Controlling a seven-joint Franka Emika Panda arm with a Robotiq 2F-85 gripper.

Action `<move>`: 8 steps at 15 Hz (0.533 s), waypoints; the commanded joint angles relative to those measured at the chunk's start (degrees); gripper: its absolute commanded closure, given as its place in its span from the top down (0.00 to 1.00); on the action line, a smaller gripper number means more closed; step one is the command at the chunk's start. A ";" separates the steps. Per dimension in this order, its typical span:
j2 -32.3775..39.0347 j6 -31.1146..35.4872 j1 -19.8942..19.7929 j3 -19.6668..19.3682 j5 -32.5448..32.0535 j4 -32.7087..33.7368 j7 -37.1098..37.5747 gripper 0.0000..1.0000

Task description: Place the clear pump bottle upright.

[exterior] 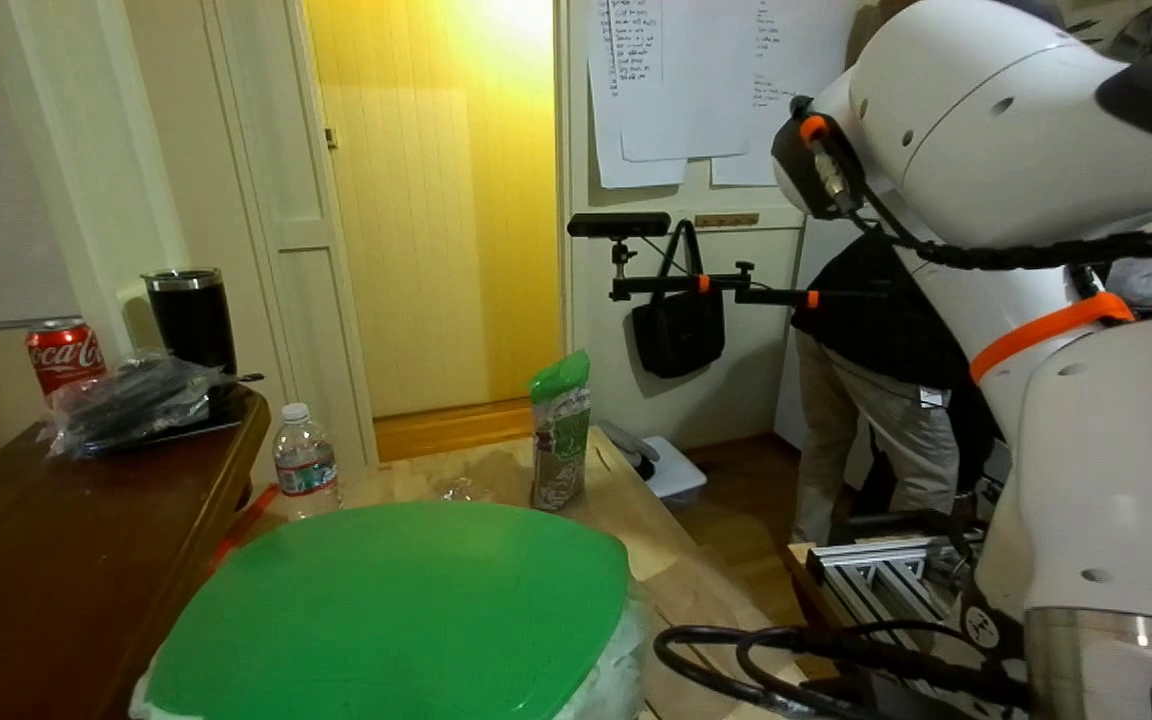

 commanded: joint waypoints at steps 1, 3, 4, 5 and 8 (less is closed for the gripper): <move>5.95 1.94 -1.37 3.65 2.75 0.08 -6.13 0.10; 7.25 3.39 -3.93 8.69 6.74 0.20 -8.78 0.10; 8.24 4.74 -5.05 11.53 9.82 0.28 -10.02 0.10; 8.57 7.10 -6.30 14.83 14.01 0.32 -10.96 0.10; 7.35 5.49 -5.69 13.83 11.83 0.33 -8.23 0.35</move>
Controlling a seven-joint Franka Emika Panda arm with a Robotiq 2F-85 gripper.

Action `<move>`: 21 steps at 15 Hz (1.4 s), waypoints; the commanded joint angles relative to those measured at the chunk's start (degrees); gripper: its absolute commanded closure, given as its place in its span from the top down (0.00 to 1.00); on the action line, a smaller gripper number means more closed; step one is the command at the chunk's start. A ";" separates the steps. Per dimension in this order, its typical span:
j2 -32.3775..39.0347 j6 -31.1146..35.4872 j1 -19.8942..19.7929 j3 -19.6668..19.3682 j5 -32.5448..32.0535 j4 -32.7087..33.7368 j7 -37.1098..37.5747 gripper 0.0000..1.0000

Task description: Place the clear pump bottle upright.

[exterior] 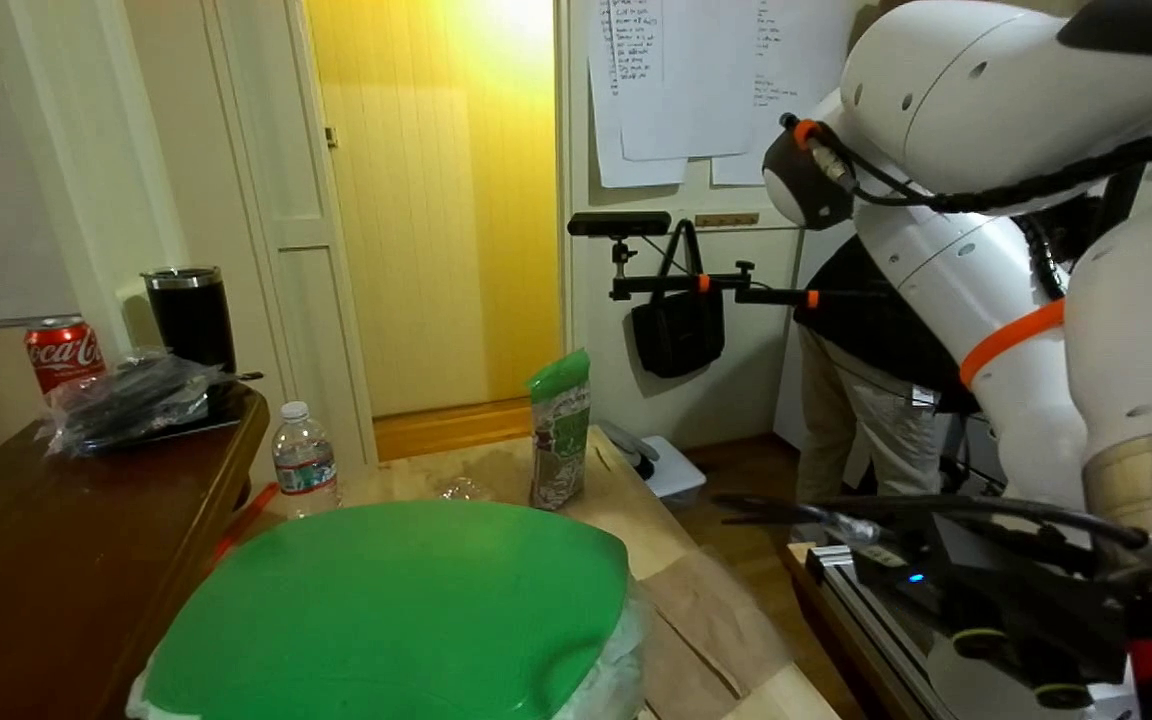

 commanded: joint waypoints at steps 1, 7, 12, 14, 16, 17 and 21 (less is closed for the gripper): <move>0.21 0.10 -0.35 0.54 0.38 -0.03 -0.06 0.35; 6.11 0.01 -2.15 2.24 5.13 -0.11 -2.07 0.10; 15.54 1.44 -3.94 3.96 7.35 0.09 2.45 0.10; 18.46 2.25 -4.98 3.61 7.14 0.11 5.47 0.10; 21.05 3.51 -5.98 2.97 6.79 0.12 8.44 0.10; 22.17 4.09 -6.17 2.71 6.69 0.12 9.72 0.10; 25.81 6.19 -5.97 0.31 3.97 0.12 12.28 0.10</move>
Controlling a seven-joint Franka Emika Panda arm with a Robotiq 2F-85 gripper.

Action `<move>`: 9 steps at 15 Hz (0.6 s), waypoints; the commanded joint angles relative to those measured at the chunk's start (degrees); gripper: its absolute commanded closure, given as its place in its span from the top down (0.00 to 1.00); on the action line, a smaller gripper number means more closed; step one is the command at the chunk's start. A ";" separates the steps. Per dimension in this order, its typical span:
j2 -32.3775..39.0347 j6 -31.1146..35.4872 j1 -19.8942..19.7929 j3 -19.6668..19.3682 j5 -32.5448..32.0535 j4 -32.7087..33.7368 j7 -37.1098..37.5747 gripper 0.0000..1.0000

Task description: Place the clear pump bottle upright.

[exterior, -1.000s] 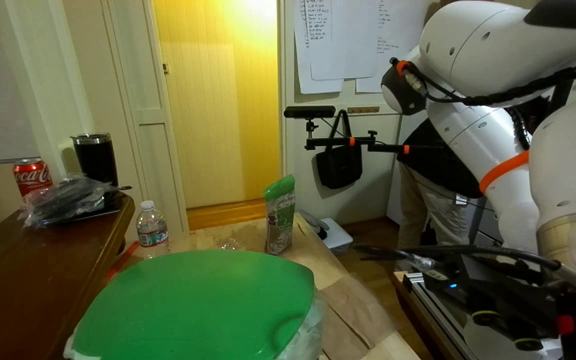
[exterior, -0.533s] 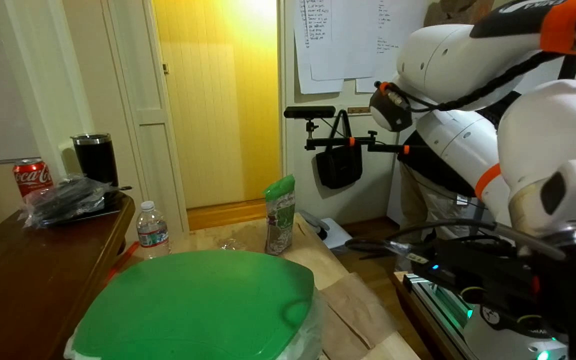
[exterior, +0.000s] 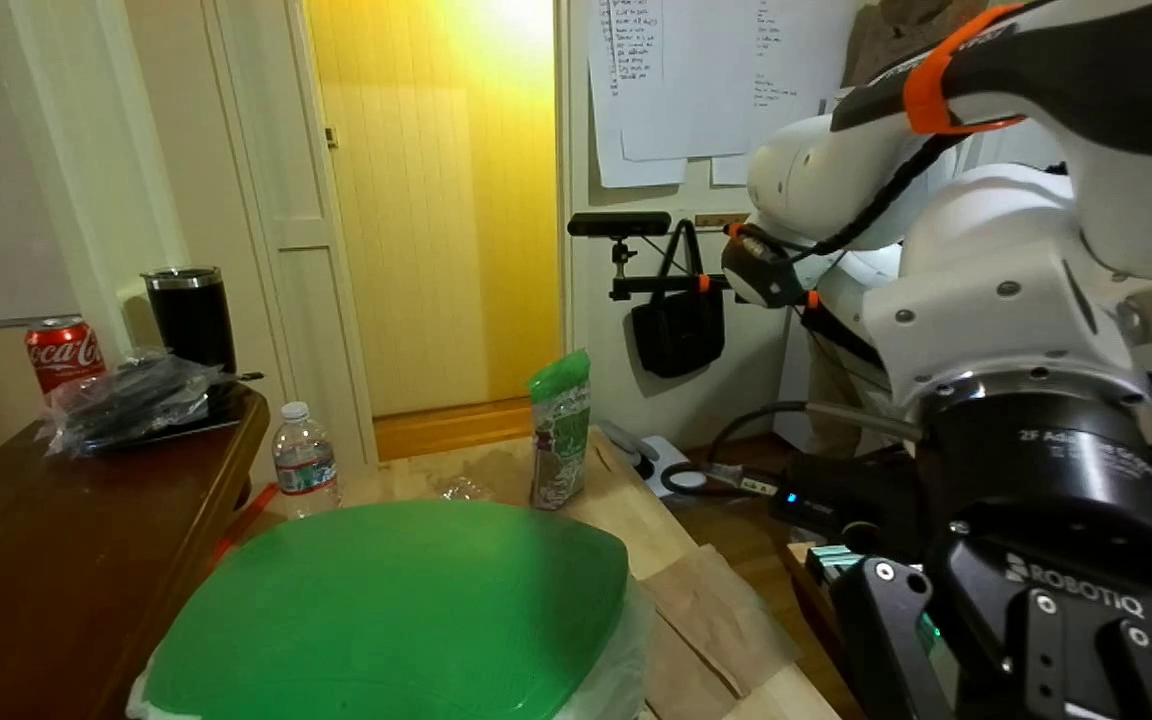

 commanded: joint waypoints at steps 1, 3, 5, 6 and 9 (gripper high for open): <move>4.85 2.10 1.27 -2.94 -3.13 0.00 1.69 0.10; 6.57 2.45 2.27 -5.73 -5.43 0.00 1.89 0.10; 8.87 3.10 3.95 -9.09 -9.21 -0.01 1.10 0.10; 10.58 3.83 5.06 -10.75 -11.50 -0.01 1.15 0.10; 15.49 7.26 8.95 -15.50 -16.89 0.00 0.44 0.10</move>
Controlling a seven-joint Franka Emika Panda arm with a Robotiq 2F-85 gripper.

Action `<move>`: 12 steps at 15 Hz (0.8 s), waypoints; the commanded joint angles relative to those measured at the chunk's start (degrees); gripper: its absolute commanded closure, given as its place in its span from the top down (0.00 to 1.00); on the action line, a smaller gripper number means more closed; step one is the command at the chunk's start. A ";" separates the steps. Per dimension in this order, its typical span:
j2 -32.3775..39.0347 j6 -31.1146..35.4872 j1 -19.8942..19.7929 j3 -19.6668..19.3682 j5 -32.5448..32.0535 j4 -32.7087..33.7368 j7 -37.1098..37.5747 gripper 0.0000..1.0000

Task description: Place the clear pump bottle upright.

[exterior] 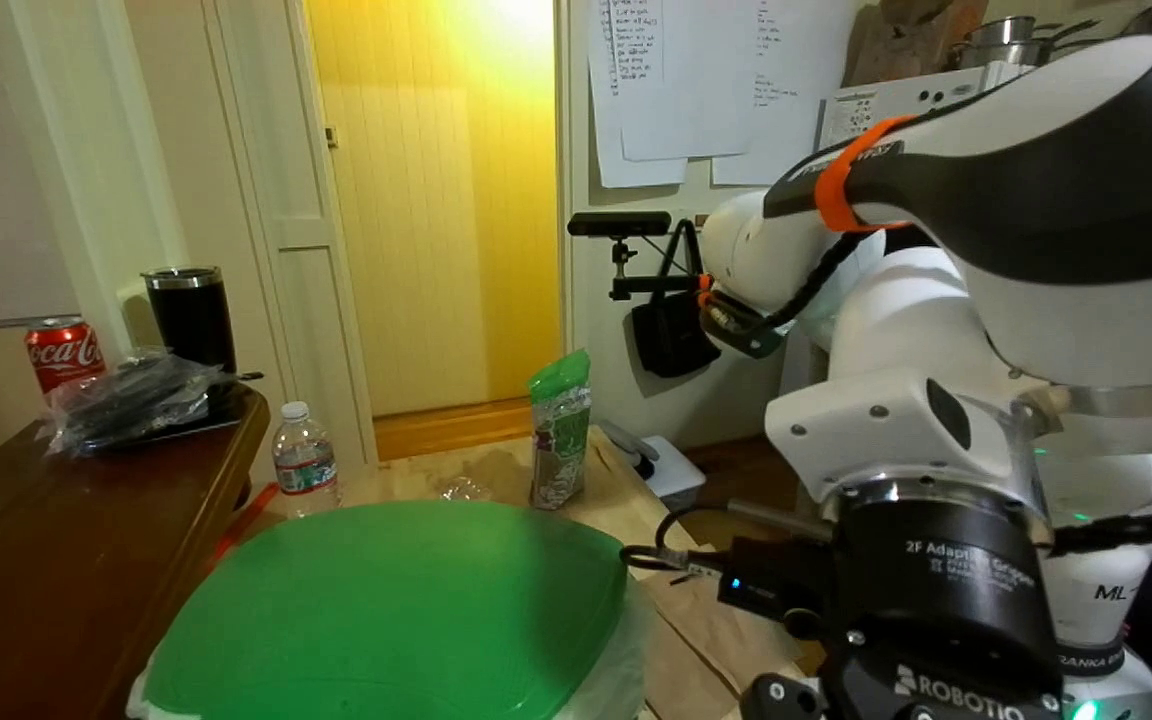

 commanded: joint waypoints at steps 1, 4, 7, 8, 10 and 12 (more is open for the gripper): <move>8.24 6.61 5.86 -4.68 -6.44 -0.01 -1.10 0.10; 6.09 6.24 7.78 -5.65 -10.35 0.12 2.19 0.60; 6.35 8.17 10.09 -5.97 -10.78 0.12 1.67 0.74; 6.17 8.45 10.46 -5.53 -10.24 0.11 1.40 0.83; 5.94 10.48 11.37 -4.40 -8.29 0.08 0.39 0.99; 5.90 14.70 12.71 -2.79 -5.41 0.00 -0.33 1.00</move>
